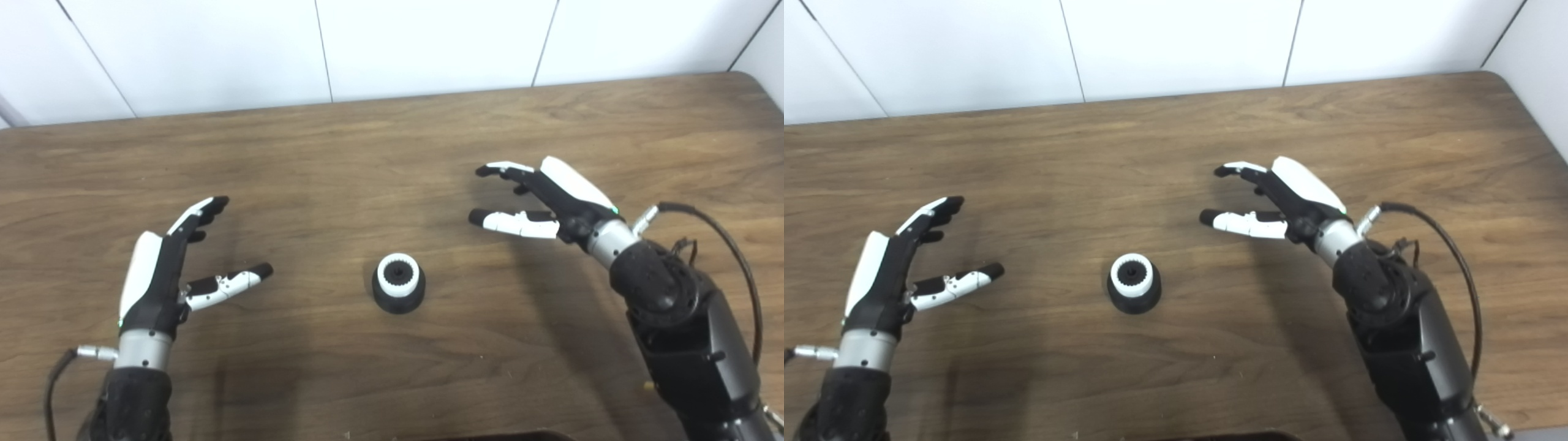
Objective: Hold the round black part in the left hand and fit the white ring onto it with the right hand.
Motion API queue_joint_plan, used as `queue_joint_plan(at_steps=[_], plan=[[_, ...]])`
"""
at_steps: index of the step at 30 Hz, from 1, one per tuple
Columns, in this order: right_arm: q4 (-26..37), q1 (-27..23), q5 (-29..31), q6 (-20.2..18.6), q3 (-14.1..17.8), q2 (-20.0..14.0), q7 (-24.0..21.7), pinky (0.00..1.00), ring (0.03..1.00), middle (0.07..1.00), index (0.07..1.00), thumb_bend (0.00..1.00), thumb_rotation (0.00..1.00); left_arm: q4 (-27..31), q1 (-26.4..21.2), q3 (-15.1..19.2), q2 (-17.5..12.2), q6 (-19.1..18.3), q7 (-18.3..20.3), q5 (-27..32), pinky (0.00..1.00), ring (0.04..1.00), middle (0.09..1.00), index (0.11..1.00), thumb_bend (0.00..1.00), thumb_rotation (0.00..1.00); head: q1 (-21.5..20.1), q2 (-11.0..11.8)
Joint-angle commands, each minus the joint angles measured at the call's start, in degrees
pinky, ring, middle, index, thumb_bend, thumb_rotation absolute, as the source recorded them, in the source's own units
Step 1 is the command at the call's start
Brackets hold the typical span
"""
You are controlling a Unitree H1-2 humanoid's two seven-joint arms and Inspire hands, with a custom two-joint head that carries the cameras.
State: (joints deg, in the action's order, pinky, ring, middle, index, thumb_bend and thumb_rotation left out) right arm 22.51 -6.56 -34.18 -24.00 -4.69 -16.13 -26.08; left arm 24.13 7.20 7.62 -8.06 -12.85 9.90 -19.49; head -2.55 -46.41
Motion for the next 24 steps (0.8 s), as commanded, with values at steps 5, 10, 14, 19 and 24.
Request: queue_joint_plan(at_steps=[5, 10, 14, 19, 24], plan=[[-2.66, 1.93, 8.22, 3.33, 4.78, 5.43, 9.71, 0.88, 0.928, 0.957, 0.978, 0.52, 1.00, -2.57, 0.26, 3.21, -0.65, 1.91, -1.11, 9.83, 0.89, 0.950, 0.977, 0.975, 0.62, 0.66, -0.03, -0.02], [-6.11, 3.71, 16.95, 7.42, 8.26, 9.62, 14.79, 0.89, 0.947, 0.967, 0.994, 0.51, 1.00, -5.62, 1.05, 3.52, 0.35, 5.48, -1.33, 16.97, 1.00, 0.999, 1.000, 1.000, 0.62, 0.88, -0.10, -0.16], [-8.23, 5.16, 23.26, 10.70, 9.91, 11.52, 16.94, 0.97, 0.991, 0.995, 1.000, 0.54, 1.00, -7.33, 1.67, 3.48, 1.18, 9.34, -1.87, 20.42, 1.00, 1.000, 1.000, 1.000, 0.60, 0.98, -0.03, -0.38], [-10.41, 6.61, 27.09, 14.97, 10.01, 11.84, 19.03, 1.00, 1.000, 1.000, 0.997, 0.51, 1.00, -7.77, 2.55, 3.02, 2.16, 10.69, -2.61, 22.29, 1.00, 1.000, 1.000, 1.000, 0.62, 1.00, 0.33, -0.58], [-12.25, 7.70, 29.41, 17.74, 10.06, 11.49, 20.13, 1.00, 1.000, 1.000, 0.995, 0.55, 1.00, -8.37, 3.52, 2.29, 2.90, 12.46, -3.78, 22.44, 1.00, 1.000, 1.000, 1.000, 0.60, 1.00, 1.26, -0.54]])
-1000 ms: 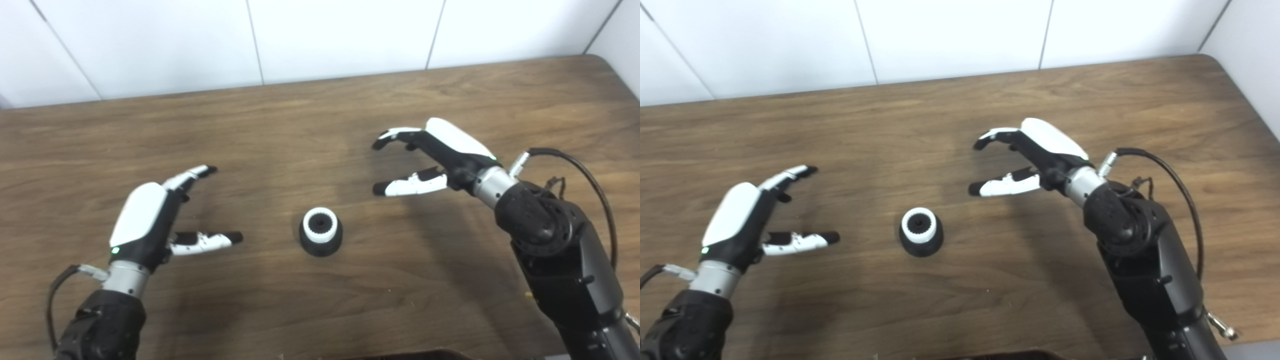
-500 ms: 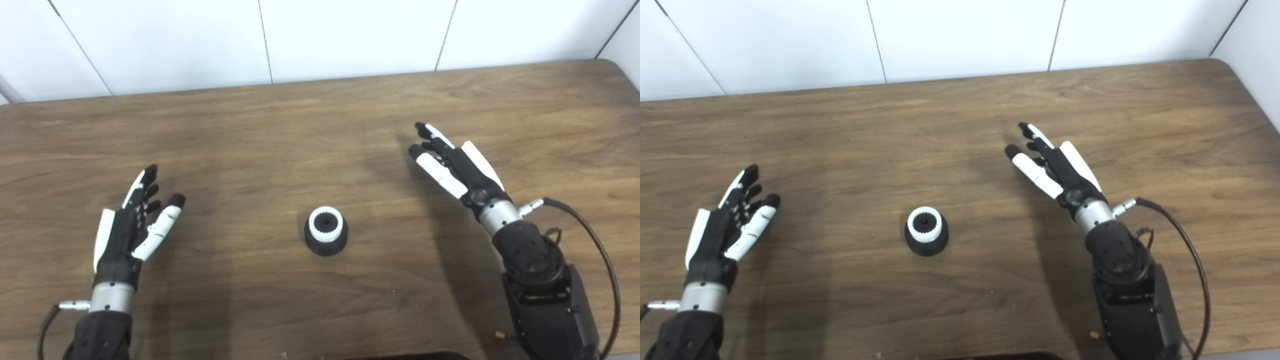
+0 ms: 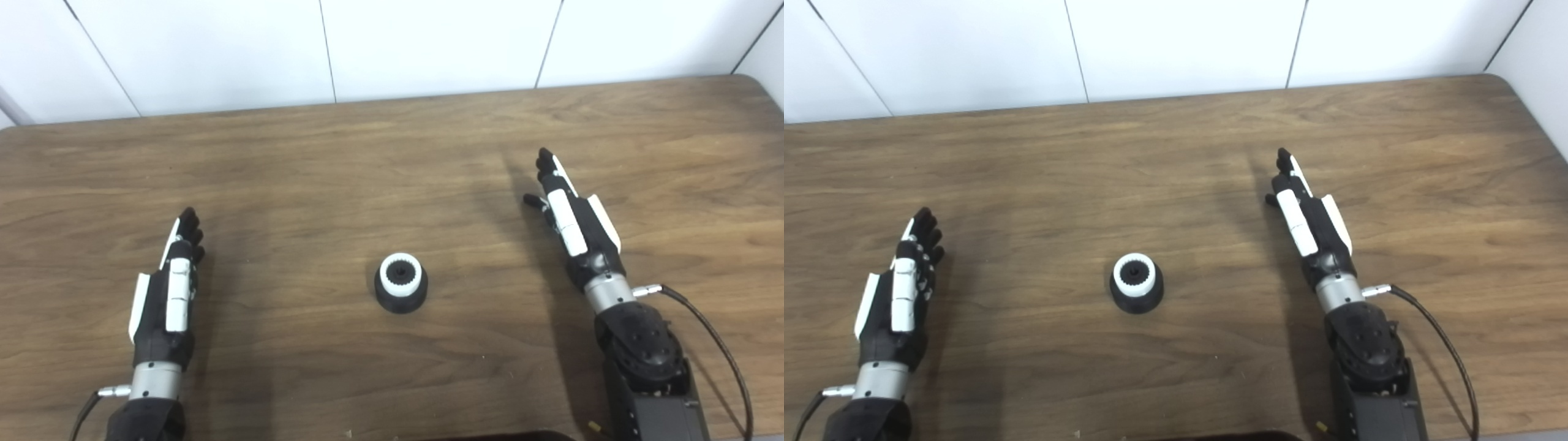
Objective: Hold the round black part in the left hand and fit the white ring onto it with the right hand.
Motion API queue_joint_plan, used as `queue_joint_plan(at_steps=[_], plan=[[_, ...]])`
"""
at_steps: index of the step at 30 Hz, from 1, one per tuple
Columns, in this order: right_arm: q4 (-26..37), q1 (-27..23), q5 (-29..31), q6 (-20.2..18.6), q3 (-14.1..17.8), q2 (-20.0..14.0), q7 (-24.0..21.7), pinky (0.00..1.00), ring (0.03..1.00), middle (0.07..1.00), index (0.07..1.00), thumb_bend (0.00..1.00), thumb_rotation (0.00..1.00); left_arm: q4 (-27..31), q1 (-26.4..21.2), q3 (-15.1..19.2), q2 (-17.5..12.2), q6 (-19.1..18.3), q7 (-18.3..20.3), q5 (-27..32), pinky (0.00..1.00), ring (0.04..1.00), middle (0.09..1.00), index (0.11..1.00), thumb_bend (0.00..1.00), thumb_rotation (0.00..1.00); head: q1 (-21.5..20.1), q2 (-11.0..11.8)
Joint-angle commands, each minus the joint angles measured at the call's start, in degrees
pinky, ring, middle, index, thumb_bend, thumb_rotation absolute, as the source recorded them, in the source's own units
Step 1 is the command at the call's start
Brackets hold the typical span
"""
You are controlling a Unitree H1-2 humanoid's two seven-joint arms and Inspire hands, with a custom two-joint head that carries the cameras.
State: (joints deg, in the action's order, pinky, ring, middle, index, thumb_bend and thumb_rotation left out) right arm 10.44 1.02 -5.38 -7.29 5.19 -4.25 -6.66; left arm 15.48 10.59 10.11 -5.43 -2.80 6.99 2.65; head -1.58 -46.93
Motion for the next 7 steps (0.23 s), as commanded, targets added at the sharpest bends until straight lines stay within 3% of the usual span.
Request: queue_joint_plan(at_steps=[1, 7], plan=[[-0.52, 0.28, 0.95, 1.58, 0.15, -0.54, 0.79, 1.00, 1.000, 1.000, 0.997, 0.54, 1.00, 0.31, 0.29, -0.30, 0.44, 2.71, -1.15, 0.26, 1.00, 1.000, 1.000, 1.000, 0.60, 1.00, 0.46, 0.04], [-0.71, 1.99, 3.24, 2.30, 0.73, -0.78, 1.21, 1.00, 1.000, 0.990, 0.988, 0.56, 1.00, 1.21, 1.05, -0.83, 1.60, 4.25, -2.76, 0.59, 1.00, 1.000, 1.000, 1.000, 0.58, 1.00, 3.34, 0.15]])
